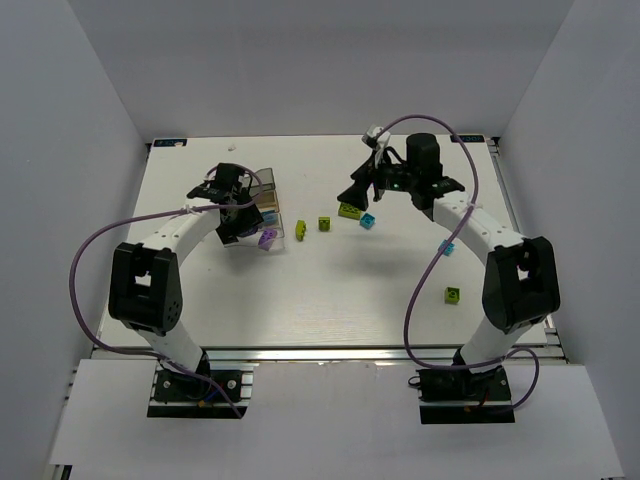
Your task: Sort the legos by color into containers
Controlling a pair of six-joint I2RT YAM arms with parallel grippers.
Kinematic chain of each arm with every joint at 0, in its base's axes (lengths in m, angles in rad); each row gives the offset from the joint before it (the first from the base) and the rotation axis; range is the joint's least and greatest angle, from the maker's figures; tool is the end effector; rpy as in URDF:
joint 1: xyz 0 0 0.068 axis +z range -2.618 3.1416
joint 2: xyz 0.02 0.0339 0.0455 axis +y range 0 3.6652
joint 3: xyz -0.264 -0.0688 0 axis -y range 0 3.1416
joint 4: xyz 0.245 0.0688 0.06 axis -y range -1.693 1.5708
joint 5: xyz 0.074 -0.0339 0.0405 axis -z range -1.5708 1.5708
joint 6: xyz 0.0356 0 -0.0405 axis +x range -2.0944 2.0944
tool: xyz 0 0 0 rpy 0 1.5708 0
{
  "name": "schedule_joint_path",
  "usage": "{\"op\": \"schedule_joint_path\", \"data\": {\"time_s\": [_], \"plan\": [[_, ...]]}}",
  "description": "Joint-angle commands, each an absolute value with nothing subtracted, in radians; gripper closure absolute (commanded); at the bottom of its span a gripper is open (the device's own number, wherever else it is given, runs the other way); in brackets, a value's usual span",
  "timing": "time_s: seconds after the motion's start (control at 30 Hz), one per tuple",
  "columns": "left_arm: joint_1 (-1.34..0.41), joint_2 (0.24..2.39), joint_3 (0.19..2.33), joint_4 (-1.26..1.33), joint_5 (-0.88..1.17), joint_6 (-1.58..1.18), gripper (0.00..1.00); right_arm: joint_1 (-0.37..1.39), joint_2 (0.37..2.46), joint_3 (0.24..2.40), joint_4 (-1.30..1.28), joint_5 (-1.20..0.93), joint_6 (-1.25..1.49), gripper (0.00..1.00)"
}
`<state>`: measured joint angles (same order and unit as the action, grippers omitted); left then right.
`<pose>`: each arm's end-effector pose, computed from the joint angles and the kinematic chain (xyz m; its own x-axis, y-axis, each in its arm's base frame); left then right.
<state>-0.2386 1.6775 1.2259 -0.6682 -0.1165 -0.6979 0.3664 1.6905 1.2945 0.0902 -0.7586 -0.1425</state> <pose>0.3337 -0.0769 0.2246 -0.7893 -0.4649 -0.4012 -0.4198 0.8853 -0.1999 0.3609 0.1647 0.3064 -0.1543 -0.1696 -0.9734 -0.9035 0.4228 0.0696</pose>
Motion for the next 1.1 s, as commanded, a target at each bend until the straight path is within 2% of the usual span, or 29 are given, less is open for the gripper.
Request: {"op": "schedule_joint_path", "data": {"time_s": [0.0,0.17,0.37,0.47,0.57,0.67,0.87,1.0,1.07], "plan": [[-0.238,1.644,1.253,-0.675,-0.138,-0.687,0.22,0.347,1.594,1.304,0.011,-0.71,-0.219,0.11],[-0.236,1.594,1.249,-0.672,-0.133,-0.695,0.02,0.334,1.578,1.296,-0.092,-0.598,-0.23,0.11],[-0.236,1.517,1.239,-0.664,-0.13,-0.698,0.02,0.312,1.556,1.275,-0.14,-0.431,-0.173,0.11],[-0.236,1.439,1.23,-0.634,-0.126,-0.681,0.02,0.267,1.555,1.278,-0.156,-0.344,-0.118,0.11],[-0.236,1.341,1.192,-0.594,-0.118,-0.658,0.02,0.232,1.603,1.33,-0.269,-0.171,-0.051,0.1],[-0.236,1.229,1.14,-0.56,-0.104,-0.66,0.02,0.206,1.646,1.367,-0.333,-0.134,-0.078,0.11],[-0.235,1.051,0.997,-0.512,-0.066,-0.713,0.02,0.158,1.689,1.403,-0.388,-0.299,-0.406,0.11],[-0.236,0.967,0.917,-0.512,-0.064,-0.759,0.02,0.15,1.822,1.592,-0.713,-0.584,-0.675,0.14],[-0.236,0.936,0.873,-0.515,-0.064,-0.773,0.02,0.161,1.9,1.655,-0.811,-0.607,-0.727,0.14]]}}
